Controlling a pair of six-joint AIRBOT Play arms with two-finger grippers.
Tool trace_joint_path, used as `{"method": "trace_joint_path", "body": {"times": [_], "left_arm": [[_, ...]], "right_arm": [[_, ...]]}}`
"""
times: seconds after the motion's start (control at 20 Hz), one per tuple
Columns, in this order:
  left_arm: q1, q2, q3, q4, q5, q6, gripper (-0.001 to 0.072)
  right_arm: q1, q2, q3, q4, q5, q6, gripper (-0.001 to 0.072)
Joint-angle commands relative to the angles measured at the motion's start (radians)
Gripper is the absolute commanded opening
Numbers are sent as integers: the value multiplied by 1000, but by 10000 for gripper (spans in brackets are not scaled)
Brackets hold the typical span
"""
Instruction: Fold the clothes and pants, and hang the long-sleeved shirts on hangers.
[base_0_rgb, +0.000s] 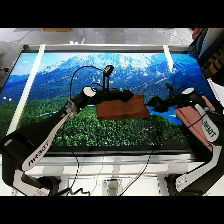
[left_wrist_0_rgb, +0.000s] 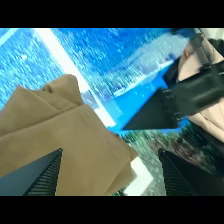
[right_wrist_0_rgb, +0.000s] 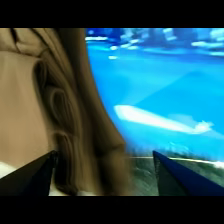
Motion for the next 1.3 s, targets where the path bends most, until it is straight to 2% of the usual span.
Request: {"method": "trace_joint_path", "body": {"times": [0.0,0.2,0.25,0.3,0.35,0.4,0.45,0.5,0.6,0.65,0.8,0.9,1.0,1.05,1.25], "left_arm": [[15,2,0,2,-48,0,691],[16,2,0,2,-48,0,691],[18,2,0,2,-48,0,691],[20,2,0,2,-48,0,691],[22,2,0,3,-49,0,690],[26,2,0,15,-52,0,688],[34,2,0,62,-59,0,663],[44,2,0,134,-77,0,518],[88,14,0,361,-171,-1,72],[119,30,0,468,-232,-13,16],[237,115,0,801,-346,-245,16],[315,193,0,1024,-393,-361,16],[391,293,0,1249,-454,-510,16],[426,339,0,1308,-480,-565,16],[548,508,0,1325,-515,-581,16]], "right_arm": [[90,-51,-27,122,-88,-25,672],[217,-52,-4,125,-149,-26,666],[247,-52,-5,123,-158,-26,624],[272,-52,-5,118,-165,-26,512],[298,-52,-4,115,-180,-31,334],[316,-51,-4,116,-195,-41,118],[329,-49,3,116,-207,-42,23],[330,-48,20,116,-200,-41,20],[313,-40,76,115,-145,-37,15],[294,-33,115,115,-100,-37,15],[209,24,202,112,-15,-3,15],[128,91,233,80,8,42,14],[29,176,243,8,28,95,15],[-20,219,243,-48,52,126,15],[-240,382,243,-381,170,263,15]]}}
